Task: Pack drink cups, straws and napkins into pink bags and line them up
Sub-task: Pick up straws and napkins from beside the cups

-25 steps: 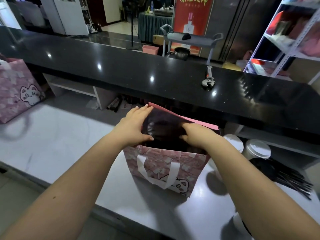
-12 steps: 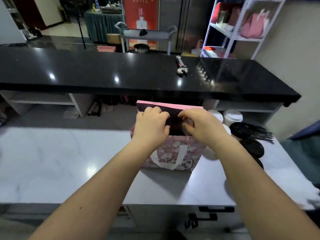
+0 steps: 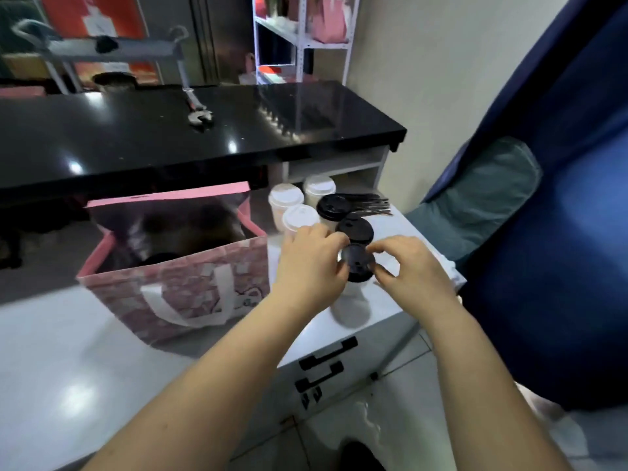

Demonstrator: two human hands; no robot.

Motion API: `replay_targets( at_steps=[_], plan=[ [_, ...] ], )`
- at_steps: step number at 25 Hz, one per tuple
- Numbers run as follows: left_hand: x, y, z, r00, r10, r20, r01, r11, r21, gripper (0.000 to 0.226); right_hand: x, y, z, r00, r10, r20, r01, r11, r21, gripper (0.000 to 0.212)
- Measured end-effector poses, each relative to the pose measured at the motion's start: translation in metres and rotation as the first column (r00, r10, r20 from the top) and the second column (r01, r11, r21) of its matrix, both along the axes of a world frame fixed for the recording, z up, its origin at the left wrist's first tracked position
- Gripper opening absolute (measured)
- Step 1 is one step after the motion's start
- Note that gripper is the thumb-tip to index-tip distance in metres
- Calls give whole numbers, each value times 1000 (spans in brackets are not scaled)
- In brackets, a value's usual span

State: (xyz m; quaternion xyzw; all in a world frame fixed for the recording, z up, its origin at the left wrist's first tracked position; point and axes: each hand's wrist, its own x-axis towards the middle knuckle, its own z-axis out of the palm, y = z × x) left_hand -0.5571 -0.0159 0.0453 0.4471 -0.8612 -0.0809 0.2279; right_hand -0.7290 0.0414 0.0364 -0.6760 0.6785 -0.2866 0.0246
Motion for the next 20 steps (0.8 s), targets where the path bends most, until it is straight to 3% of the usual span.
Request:
replay_targets(
  at_steps=[7, 11, 17, 20],
  plan=[
    [-147, 13, -84, 996, -43, 77, 28, 984, 177, 43, -123, 16, -79, 990, -121, 70, 98, 958, 271, 25],
    [-213, 7, -121, 986, -5, 166, -43, 957, 287, 48, -203, 4, -109, 978, -170, 120, 117, 927, 355, 24],
    [-234, 1, -151, 976, 188, 109, -216, 902, 374, 43, -255, -31, -150, 982, -155, 110, 99, 911, 401, 23],
    [-232, -2, -160, 966, 211, 149, -252, 891, 378, 45, -251, -53, -165, 985, -167, 33, 136, 888, 439, 38]
  ],
)
